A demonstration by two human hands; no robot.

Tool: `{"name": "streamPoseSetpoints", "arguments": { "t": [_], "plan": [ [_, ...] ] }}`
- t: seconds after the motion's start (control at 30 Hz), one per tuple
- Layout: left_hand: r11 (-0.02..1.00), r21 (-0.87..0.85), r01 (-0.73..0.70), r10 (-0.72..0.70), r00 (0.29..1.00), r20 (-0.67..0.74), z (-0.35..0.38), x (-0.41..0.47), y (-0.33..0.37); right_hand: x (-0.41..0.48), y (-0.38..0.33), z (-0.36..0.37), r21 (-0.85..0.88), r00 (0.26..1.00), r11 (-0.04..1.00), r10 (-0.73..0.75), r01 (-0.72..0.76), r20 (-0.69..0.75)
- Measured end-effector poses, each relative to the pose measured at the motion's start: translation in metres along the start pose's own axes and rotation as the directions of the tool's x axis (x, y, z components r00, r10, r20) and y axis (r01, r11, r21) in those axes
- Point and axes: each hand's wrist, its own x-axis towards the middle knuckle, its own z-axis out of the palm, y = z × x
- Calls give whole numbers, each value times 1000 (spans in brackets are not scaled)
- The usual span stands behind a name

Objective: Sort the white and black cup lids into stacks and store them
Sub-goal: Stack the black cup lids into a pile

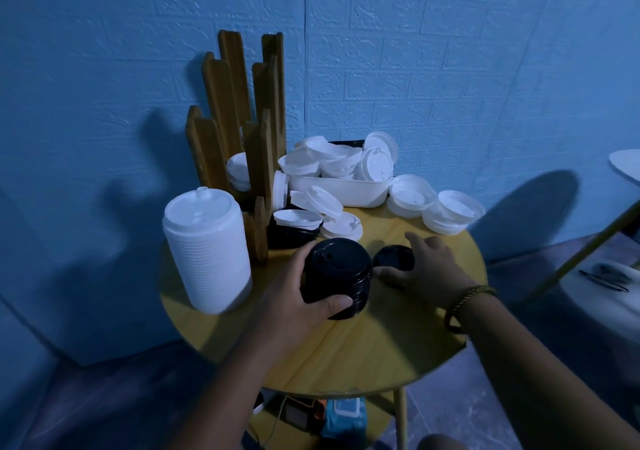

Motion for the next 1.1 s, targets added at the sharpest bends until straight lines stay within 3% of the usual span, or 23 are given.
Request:
{"name": "streamPoseSetpoints", "arguments": {
  "t": [0.1, 0.23, 0.3, 0.4, 0.53, 0.63, 0.8, 1.0, 1.1],
  "plan": [
    [1000, 10, 8, -8, 1000, -6, -1, -2, 3, 1, -4, 12, -35, 997, 999, -17, 14, -79],
    [1000, -11, 22, -22, 1000, 4, -1, -2, 2, 6, -1, 7, 53, 991, 992, -120, 117, 58],
    [1000, -11, 27, -27, 1000, 6, -1, -1, 1, 5, -1, 9, 56, 993, 992, -116, 115, 23],
    [999, -11, 38, -38, 999, -3, -1, 0, 1, -2, 4, 6, 195, 987, 967, -155, 162, -48],
    [999, 12, 41, -41, 999, 13, -2, -1, 0, -20, 10, -9, 446, 948, 838, -257, 315, -187],
    [998, 39, 52, -53, 999, 10, -3, -1, 3, -34, -3, -18, 577, 905, 711, -403, 402, -134],
    [998, 39, 51, -52, 999, 8, -2, -3, 8, -39, -38, -7, 511, 819, 715, -572, 478, 34],
    [999, 24, 41, -41, 999, 31, -5, -4, 8, -40, -55, 10, 481, 872, 743, -476, 466, -110],
    [999, 15, 47, -47, 999, 28, -4, -3, 8, -40, -56, 5, 482, 841, 711, -530, 512, -110]
  ]
}}
